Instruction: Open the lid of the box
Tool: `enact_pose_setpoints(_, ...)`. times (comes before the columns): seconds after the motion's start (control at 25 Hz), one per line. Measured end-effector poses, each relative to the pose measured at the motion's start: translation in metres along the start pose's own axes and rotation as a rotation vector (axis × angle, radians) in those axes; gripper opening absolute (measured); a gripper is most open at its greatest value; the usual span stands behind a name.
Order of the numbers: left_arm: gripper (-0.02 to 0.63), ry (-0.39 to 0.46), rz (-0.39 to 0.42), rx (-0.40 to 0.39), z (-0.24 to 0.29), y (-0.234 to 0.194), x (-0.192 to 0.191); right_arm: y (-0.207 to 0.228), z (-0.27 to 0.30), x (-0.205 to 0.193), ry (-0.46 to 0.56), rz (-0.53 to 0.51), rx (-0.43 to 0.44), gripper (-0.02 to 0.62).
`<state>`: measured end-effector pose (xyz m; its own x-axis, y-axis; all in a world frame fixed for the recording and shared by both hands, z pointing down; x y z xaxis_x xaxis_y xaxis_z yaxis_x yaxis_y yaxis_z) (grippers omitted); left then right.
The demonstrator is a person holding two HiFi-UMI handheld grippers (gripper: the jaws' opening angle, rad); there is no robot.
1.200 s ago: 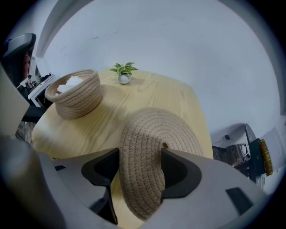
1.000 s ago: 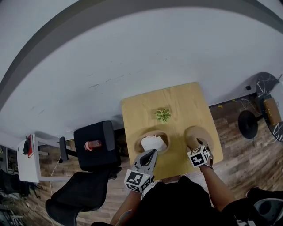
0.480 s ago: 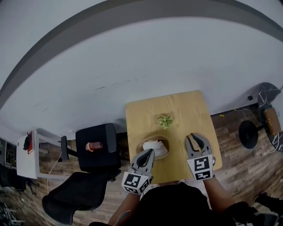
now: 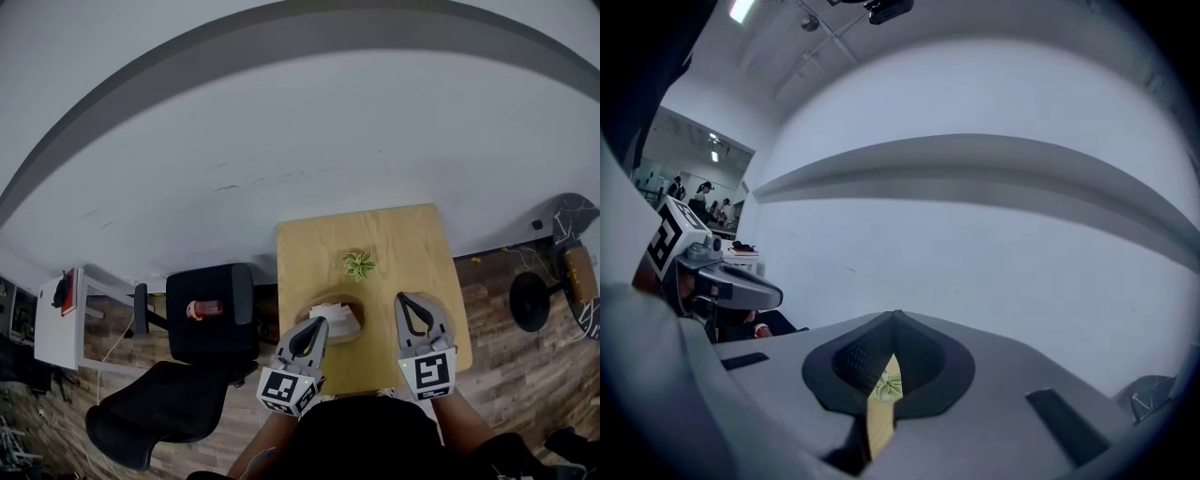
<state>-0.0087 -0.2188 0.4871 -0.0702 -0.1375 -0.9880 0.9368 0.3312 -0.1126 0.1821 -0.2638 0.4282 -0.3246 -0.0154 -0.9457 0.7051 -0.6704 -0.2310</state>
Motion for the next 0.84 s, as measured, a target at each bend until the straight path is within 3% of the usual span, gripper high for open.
enact_pose_setpoints(0.36,0.02,0.002,-0.002,-0.004,-0.001,0.0,0.002,0.003,-0.003,0.006,0.051,0.044,-0.001,0.018)
enact_pose_setpoints(0.84,0.02,0.039,-0.007,0.005,-0.001,0.003,0.013,0.005,-0.008,0.02,0.105,-0.001,0.006,0.018)
Point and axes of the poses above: the fingertips, and each gripper's own axes: z forward along the fingers, y to its right, x out of its top, the point moved 5 cm from there along -z, backward along the fingers, and after that the axes turned 9 degrees about x, right-handed, at the moved point
